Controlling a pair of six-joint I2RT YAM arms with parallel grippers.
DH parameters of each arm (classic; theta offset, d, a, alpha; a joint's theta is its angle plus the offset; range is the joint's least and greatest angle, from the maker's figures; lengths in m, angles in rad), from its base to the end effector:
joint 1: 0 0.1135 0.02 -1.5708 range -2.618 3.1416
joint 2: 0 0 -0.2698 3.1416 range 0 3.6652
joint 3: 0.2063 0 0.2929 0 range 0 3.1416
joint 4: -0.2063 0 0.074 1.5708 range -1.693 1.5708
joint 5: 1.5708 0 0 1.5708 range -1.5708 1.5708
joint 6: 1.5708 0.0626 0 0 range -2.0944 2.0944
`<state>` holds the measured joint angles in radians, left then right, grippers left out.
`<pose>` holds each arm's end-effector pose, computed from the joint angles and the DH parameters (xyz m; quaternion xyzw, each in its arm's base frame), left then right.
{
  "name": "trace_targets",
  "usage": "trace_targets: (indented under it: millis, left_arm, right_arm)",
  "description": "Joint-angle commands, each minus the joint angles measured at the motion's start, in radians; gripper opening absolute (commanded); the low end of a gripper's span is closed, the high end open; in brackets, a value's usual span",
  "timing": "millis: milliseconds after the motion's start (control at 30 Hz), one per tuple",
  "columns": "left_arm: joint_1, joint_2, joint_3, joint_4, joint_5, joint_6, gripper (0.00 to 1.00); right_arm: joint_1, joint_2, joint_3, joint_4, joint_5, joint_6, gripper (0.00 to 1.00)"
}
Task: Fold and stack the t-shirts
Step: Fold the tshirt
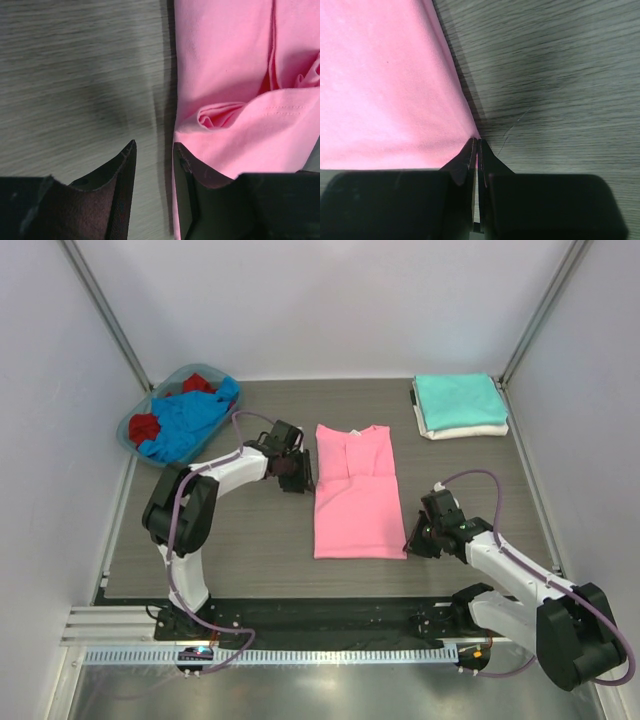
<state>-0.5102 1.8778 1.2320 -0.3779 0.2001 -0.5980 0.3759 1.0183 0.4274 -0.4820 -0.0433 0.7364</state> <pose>0.3753 -0.2243 0.1305 -0.0151 0.9583 -0.2232 0.1780 0.1991 0.0815 0.1133 0.1685 0.9542 0.1479 0.1981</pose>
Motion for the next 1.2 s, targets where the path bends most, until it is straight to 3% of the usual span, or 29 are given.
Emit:
trace_targets:
  millis: [0, 433, 533, 567, 667, 733, 967, 1000, 1033, 1167]
  left_arm:
    - [-0.004, 0.017, 0.075, 0.020, 0.027, 0.053, 0.37]
    - [-0.002, 0.110, 0.127, 0.043, 0.053, 0.066, 0.37]
    - [0.001, 0.130, 0.142, 0.042, 0.050, 0.061, 0.28]
    - [0.004, 0.139, 0.150, 0.042, 0.050, 0.058, 0.18]
    - [0.013, 0.153, 0.164, 0.043, 0.050, 0.041, 0.04]
    - [0.021, 0.161, 0.172, 0.040, 0.051, 0.032, 0.00]
    - [0.024, 0.172, 0.188, 0.039, 0.084, 0.024, 0.08]
    - [0.025, 0.167, 0.193, 0.037, 0.087, 0.023, 0.10]
    - [0.024, 0.161, 0.198, 0.036, 0.091, 0.021, 0.19]
    - [0.025, 0.120, 0.234, -0.010, 0.113, 0.012, 0.32]
  right_arm:
    - [0.003, -0.026, 0.016, -0.007, 0.005, -0.009, 0.06]
    - [0.003, -0.029, 0.017, -0.006, 0.005, -0.015, 0.05]
    - [0.004, -0.029, 0.013, -0.009, 0.017, -0.008, 0.01]
    - [0.003, -0.030, 0.011, -0.016, 0.023, -0.003, 0.01]
    - [0.003, -0.035, 0.002, -0.030, 0.074, 0.021, 0.01]
    - [0.001, -0.040, -0.001, -0.036, 0.088, 0.031, 0.01]
    - [0.003, -0.041, 0.005, -0.049, 0.092, 0.046, 0.01]
    - [0.001, -0.044, 0.005, -0.049, 0.091, 0.053, 0.05]
    - [0.003, -0.050, 0.013, -0.053, 0.089, 0.052, 0.09]
    - [0.003, -0.076, 0.079, -0.104, 0.108, 0.064, 0.19]
